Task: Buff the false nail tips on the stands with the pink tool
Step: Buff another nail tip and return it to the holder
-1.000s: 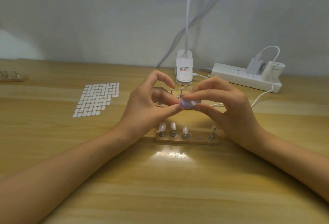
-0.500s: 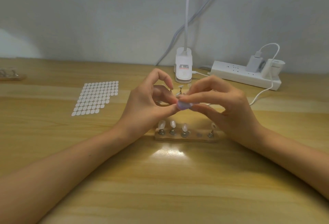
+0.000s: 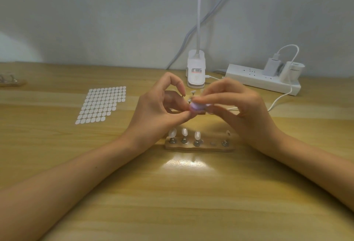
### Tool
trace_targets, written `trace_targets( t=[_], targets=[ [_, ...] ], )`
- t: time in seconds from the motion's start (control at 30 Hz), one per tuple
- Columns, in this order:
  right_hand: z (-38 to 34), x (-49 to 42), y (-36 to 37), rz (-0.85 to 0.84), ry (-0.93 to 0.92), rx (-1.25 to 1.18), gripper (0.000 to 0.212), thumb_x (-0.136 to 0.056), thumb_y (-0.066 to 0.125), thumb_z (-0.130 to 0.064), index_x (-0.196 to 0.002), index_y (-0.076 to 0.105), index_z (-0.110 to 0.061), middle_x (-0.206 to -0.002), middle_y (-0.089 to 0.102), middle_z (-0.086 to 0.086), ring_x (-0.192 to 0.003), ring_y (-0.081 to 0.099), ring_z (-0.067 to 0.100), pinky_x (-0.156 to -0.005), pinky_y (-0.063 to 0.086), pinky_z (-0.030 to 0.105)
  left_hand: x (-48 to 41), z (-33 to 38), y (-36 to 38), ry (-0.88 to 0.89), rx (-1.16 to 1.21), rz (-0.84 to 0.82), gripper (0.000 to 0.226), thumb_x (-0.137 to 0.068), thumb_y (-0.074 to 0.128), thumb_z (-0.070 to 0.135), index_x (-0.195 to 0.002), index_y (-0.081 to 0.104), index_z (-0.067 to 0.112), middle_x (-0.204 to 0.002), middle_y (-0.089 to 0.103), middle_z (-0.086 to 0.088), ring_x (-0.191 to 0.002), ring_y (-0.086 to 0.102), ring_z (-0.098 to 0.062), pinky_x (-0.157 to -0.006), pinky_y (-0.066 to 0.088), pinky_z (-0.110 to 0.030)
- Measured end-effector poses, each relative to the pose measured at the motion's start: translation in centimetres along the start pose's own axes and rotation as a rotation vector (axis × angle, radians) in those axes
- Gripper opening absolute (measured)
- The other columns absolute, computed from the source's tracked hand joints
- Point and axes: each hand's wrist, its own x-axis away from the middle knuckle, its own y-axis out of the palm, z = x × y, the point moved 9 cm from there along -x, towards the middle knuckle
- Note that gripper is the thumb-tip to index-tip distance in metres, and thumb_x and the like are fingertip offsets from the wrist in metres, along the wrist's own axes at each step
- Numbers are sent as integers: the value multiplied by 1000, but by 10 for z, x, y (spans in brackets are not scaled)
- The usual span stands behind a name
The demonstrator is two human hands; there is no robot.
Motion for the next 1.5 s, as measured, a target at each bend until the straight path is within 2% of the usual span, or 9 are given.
trace_targets(
  t=[0.3,0.43,0.57,0.7,0.93,1.07,1.2,1.3,1.5],
  targets=[
    [5,0,-3,24,66,-53,27,-88,66,-6,-115,71,-3,-101,66,16,-97,65,22,-84,55,34,0,1,-1,-2,4,8,41,-76,85,13,-93,49,18,-75,76,-2,-70,73,-10,-62,50,-16],
    [-7,1,7,-34,-17,-59,26,-88,68,-7,-114,71,-5,-101,66,13,-97,64,19,-85,53,29,1,1,-1,-13,38,8,41,-73,84,25,-93,49,18,-74,75,-5,-69,72,-11,-63,51,-19],
    [9,1,-5,32,89,-39,27,-88,67,-4,-116,71,-4,-101,66,16,-97,66,24,-83,55,39,1,3,-1,7,1,7,40,-77,85,10,-93,49,17,-77,77,-4,-73,74,-11,-62,50,-15],
    [-3,0,3,-16,10,-72,27,-89,67,-8,-116,70,-6,-101,66,14,-97,66,25,-84,55,34,1,4,0,18,4,-5,39,-76,84,24,-94,49,17,-76,76,-3,-74,75,-16,-62,53,-21],
    [-6,3,9,-49,-3,-87,27,-88,68,-8,-115,71,-8,-102,66,12,-99,64,19,-86,53,30,0,0,-1,1,36,4,44,-74,89,21,-92,49,20,-73,74,-2,-68,70,-12,-61,53,-25],
    [11,0,-4,26,115,-90,29,-89,66,-6,-117,69,-7,-102,66,15,-98,65,23,-84,55,40,0,2,-1,16,9,1,39,-77,85,15,-92,49,21,-77,77,-1,-75,75,-12,-64,53,-20],
    [-5,2,6,-24,16,-98,27,-88,67,-8,-115,70,-7,-102,66,13,-99,64,19,-85,53,28,1,2,0,14,40,-3,39,-74,84,27,-91,49,21,-75,75,-1,-71,72,-12,-62,50,-16],
    [8,0,-4,38,113,-85,28,-88,65,-10,-116,70,-5,-101,67,14,-97,65,22,-83,54,38,0,2,-1,17,21,8,39,-77,85,15,-91,49,22,-78,77,-2,-73,74,-11,-62,50,-16],
    [2,1,2,-3,73,-78,27,-88,67,-6,-115,71,-7,-102,67,14,-97,64,20,-84,54,34,0,1,-2,21,22,10,39,-77,86,16,-90,50,22,-75,76,-2,-71,72,-10,-61,49,-16]
  ],
)
